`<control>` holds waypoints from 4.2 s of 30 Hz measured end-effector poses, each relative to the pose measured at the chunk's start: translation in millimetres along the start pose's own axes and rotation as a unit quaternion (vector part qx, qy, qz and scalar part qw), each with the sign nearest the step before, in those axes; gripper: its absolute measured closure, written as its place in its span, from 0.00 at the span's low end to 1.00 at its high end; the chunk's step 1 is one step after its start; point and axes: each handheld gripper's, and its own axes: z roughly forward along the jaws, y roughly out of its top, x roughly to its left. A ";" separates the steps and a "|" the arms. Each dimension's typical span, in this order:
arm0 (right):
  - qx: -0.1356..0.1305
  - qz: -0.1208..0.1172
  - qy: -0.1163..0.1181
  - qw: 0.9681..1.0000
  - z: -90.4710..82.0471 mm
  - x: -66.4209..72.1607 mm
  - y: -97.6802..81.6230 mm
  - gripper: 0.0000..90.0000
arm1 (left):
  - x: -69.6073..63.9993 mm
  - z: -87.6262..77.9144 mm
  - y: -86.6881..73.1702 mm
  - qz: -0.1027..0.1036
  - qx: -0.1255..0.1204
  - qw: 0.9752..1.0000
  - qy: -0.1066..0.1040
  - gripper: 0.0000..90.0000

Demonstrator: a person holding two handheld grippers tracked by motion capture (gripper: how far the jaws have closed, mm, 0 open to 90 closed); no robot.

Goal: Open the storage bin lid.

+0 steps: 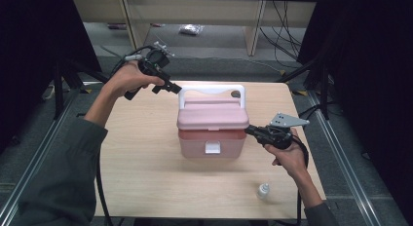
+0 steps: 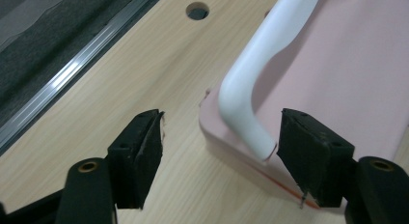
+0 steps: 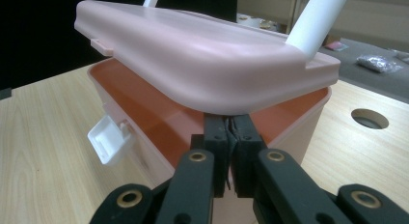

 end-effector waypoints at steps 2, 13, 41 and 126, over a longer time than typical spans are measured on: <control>0.002 -0.001 0.001 1.000 -0.2 -0.2 0.1 0.98 | 0.0 -2.3 -5.0 -0.009 -0.010 1.000 0.007 0.34; 0.011 0.009 -0.001 1.000 -1.0 -0.2 3.9 0.98 | -21.7 -2.5 -60.5 -0.044 -0.008 0.999 0.025 0.32; -0.010 0.018 -0.006 1.000 -1.2 -4.3 17.3 0.97 | -59.6 66.6 -106.5 -0.109 -0.099 0.989 0.006 0.32; -0.023 0.079 -0.050 0.995 80.0 -89.2 29.3 0.97 | -88.4 86.8 -119.3 -0.087 -0.103 0.991 -0.009 0.64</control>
